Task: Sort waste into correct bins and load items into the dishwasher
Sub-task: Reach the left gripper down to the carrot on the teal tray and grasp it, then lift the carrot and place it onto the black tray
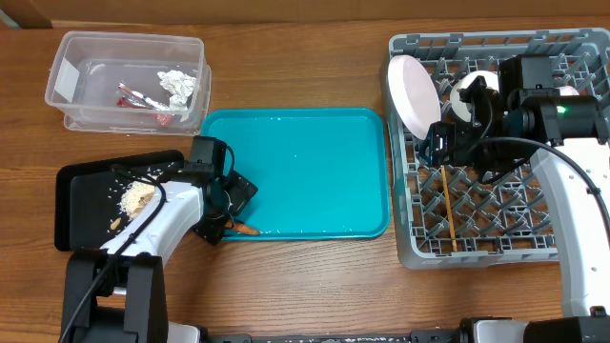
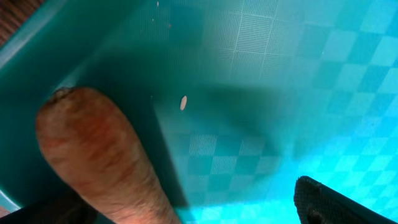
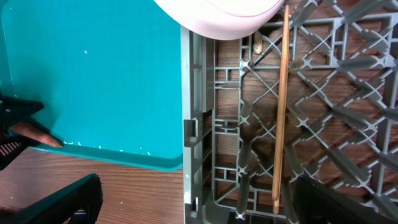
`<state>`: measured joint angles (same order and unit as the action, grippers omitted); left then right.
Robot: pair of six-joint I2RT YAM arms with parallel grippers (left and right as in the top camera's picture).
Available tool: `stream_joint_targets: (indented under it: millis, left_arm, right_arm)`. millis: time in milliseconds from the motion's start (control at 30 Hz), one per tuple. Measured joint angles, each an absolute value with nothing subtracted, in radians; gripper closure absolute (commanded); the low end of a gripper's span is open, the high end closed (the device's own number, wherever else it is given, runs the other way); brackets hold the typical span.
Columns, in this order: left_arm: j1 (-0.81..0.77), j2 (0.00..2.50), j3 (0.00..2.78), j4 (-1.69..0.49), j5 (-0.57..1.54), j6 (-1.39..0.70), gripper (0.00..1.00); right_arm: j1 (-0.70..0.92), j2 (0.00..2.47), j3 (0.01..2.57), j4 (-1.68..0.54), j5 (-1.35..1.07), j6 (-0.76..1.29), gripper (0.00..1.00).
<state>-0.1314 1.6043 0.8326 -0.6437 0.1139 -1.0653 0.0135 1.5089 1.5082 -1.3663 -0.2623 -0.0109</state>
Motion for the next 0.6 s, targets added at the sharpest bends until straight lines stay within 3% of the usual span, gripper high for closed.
stream_joint_targets:
  millis: [200,367,600]
  left_arm:
    - [-0.131,1.609,0.832,-0.617,0.112,-1.076,0.31]
    - [-0.131,1.613,0.832,-0.599,0.112,-1.075,0.39]
    - [-0.131,1.620,0.831,-0.567,0.112,-1.075,0.59]
  right_arm:
    - [0.014,1.509,1.508,-1.366,-0.262,-0.011,0.00]
    - [0.014,1.509,1.508,-1.366,-0.262,-0.010,0.00]
    - [0.014,1.509,1.508,-1.366,-0.262,-0.011,0.00]
